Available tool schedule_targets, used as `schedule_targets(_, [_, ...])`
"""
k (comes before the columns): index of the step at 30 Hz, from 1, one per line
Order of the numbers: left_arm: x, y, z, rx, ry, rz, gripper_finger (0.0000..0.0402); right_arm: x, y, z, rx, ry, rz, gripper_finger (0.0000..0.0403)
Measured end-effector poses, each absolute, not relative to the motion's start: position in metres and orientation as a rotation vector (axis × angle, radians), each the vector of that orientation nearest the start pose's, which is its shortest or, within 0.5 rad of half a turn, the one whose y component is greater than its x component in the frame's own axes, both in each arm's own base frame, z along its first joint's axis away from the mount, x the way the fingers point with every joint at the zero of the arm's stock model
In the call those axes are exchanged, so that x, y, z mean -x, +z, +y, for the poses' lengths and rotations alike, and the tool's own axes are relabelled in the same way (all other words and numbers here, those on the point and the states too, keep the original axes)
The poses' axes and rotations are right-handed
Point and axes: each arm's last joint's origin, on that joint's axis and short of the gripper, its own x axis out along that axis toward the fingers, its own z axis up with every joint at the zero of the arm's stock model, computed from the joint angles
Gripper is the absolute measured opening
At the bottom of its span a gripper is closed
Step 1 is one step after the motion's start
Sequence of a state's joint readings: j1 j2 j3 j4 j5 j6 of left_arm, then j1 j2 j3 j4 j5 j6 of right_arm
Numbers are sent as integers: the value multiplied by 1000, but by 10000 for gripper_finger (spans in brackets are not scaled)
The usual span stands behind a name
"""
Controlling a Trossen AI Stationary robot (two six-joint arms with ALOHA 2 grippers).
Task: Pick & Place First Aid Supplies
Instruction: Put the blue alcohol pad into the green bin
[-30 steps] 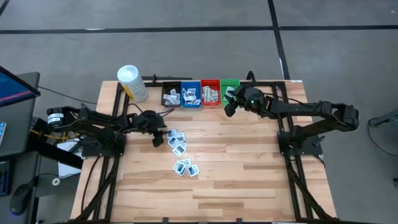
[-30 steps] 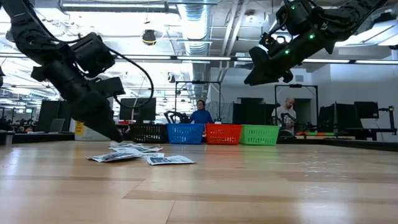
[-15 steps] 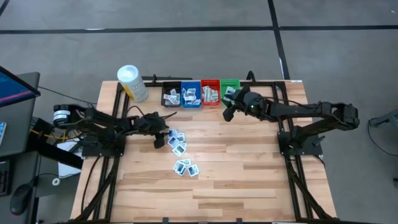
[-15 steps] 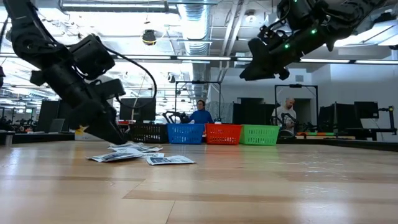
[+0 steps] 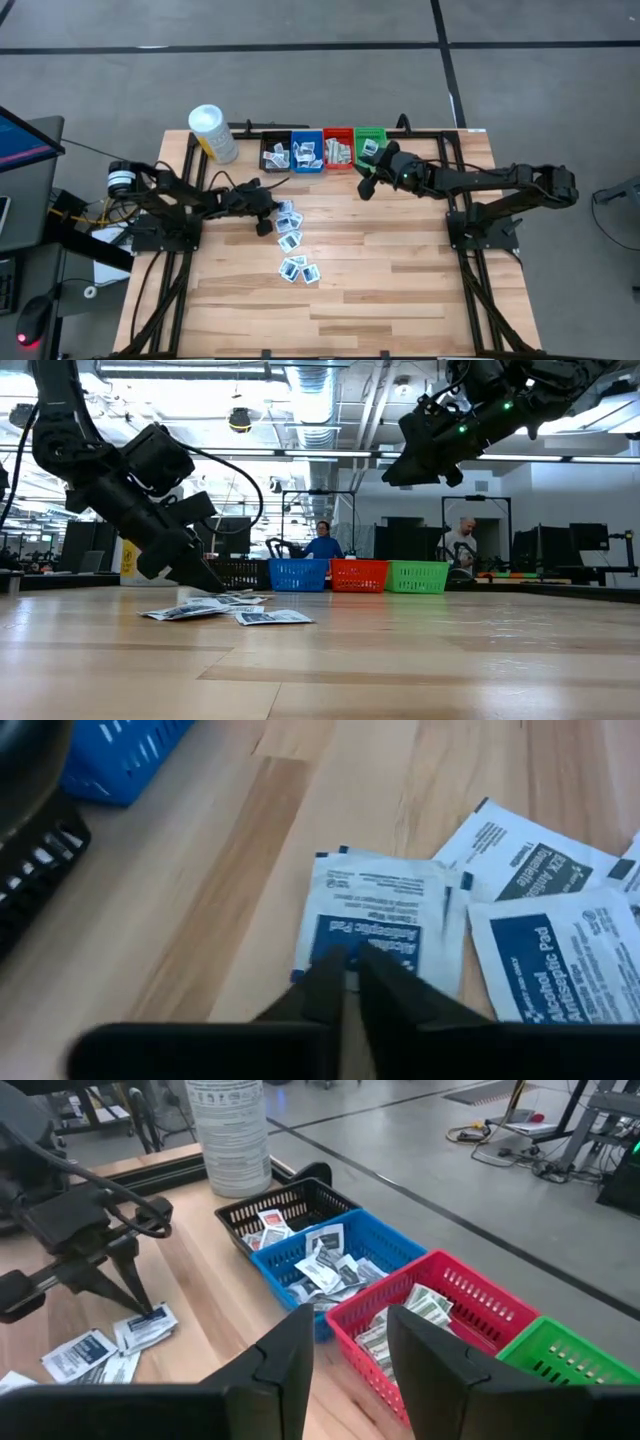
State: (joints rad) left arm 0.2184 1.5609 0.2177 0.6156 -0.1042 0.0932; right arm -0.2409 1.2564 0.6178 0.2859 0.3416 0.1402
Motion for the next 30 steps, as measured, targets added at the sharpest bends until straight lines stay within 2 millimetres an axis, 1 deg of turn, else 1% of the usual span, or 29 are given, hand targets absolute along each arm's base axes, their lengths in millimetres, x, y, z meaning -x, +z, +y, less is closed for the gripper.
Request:
schedule_targets(1, [-198,79,46,-49,275,738,16,-250,224,-71,-117,-599,316,122])
schedule_targets(3, [-198,83,45,-57,279,718,8,-251,224,-70,-116,-595,317,122])
schedule_targets(7, [-197,90,40,-86,296,698,4,-251,224,-70,-117,-595,317,123])
schedule_targets(13, [-201,104,31,-118,279,608,3,-251,224,-70,-117,-595,317,123])
schedule_targets(19, [-201,113,28,-142,271,556,4,-251,224,-70,-117,-595,316,123])
schedule_targets(24, [-202,113,29,-143,271,558,21,-251,224,-70,-117,-595,317,123])
schedule_targets(30, [-202,113,28,-136,239,556,76,-251,224,-70,-117,-595,316,123])
